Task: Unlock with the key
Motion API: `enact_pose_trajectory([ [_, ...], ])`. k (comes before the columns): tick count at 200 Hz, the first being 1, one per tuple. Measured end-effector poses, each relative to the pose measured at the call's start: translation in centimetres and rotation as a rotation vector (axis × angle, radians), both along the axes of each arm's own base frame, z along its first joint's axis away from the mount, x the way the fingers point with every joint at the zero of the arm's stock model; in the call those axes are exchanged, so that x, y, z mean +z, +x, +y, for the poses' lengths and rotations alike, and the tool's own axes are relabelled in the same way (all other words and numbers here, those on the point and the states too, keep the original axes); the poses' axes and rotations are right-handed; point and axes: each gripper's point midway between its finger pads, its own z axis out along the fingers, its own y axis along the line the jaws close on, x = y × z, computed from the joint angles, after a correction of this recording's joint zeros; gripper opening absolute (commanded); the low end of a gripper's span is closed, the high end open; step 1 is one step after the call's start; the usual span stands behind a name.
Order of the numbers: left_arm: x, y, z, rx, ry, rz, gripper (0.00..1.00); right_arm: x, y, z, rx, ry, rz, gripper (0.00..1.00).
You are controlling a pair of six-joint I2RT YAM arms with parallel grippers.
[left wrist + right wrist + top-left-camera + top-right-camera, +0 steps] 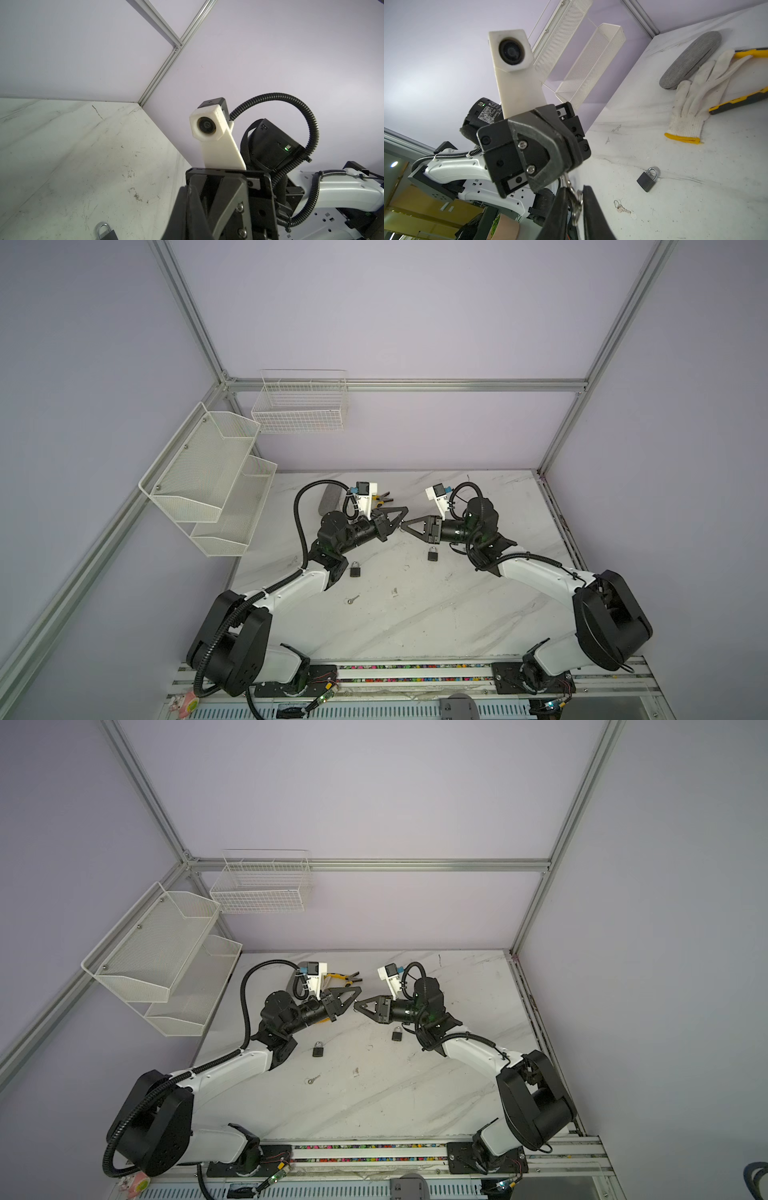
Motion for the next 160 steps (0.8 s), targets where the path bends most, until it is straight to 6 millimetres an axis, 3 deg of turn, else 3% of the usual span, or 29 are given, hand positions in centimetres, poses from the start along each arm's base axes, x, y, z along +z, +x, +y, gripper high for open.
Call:
enact_pose_trajectory([
  [81, 0.51, -0.08, -0.06, -0.014, -0.005, -0.014, 0.00, 0.60, -0.01, -0.04, 0.004, 0.020, -0.010, 0.00],
  [123, 0.56, -0.09, -0.07, -0.015, -0.006, -0.015, 0.00, 0.64, 0.04, -0.11, 0.002, 0.023, -0.010, 0.00],
  [133, 0.52, -0.06, -0.09, -0.016, -0.006, -0.014, 0.10, 0.62, 0.04, -0.16, -0.001, 0.023, -0.009, 0.00],
  [148, 0.50, -0.04, -0.11, -0.016, -0.004, -0.014, 0.45, 0.55, 0.00, -0.32, -0.008, 0.022, -0.004, 0.00],
  [160, 0.69, 0.01, -0.12, -0.016, -0.010, -0.012, 0.54, 0.59, 0.03, -0.66, -0.022, 0.024, -0.002, 0.00],
])
